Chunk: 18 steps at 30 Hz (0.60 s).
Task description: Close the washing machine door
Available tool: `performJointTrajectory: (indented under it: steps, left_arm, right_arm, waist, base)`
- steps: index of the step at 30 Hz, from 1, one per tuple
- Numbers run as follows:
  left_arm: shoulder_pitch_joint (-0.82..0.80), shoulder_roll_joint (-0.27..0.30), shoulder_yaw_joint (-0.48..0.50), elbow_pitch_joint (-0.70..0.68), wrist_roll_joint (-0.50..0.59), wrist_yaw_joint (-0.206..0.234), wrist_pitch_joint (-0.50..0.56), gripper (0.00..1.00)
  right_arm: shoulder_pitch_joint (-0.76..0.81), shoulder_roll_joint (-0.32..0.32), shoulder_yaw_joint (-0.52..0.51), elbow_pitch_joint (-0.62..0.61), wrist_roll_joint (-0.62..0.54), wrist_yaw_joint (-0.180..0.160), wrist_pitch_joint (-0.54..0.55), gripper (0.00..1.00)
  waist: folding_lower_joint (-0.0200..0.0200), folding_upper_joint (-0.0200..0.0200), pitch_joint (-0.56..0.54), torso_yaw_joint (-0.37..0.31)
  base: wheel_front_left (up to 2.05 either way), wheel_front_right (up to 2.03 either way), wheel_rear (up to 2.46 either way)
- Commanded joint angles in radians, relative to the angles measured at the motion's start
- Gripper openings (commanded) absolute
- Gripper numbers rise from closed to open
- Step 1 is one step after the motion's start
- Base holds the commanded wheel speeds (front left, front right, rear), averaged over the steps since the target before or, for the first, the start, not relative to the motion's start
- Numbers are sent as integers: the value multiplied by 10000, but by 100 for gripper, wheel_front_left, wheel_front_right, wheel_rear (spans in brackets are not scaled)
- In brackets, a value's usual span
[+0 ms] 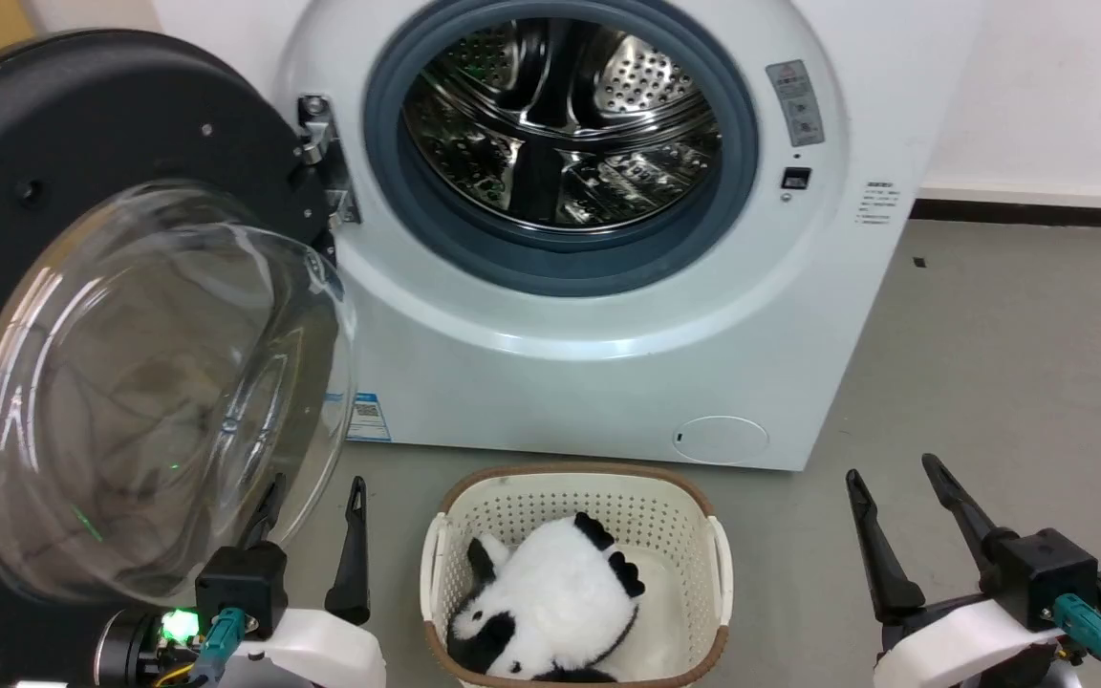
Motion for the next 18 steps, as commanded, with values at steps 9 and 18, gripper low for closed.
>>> performJointTrajectory:
  steps: [9,18]
  left_arm:
    - [117,101,-106,44,-86,101,-274,100]
    - [156,153,-171,68,-129,176,-463,100]
  right_arm:
    - [131,2,-20,-63,33,3,-246,100]
    - [146,3,50,47,60,3,-433,100]
  waist:
    - [0,0,1,583]
    - [0,0,-31,1169]
  base:
    - [0,0,0]
    - [0,0,0]
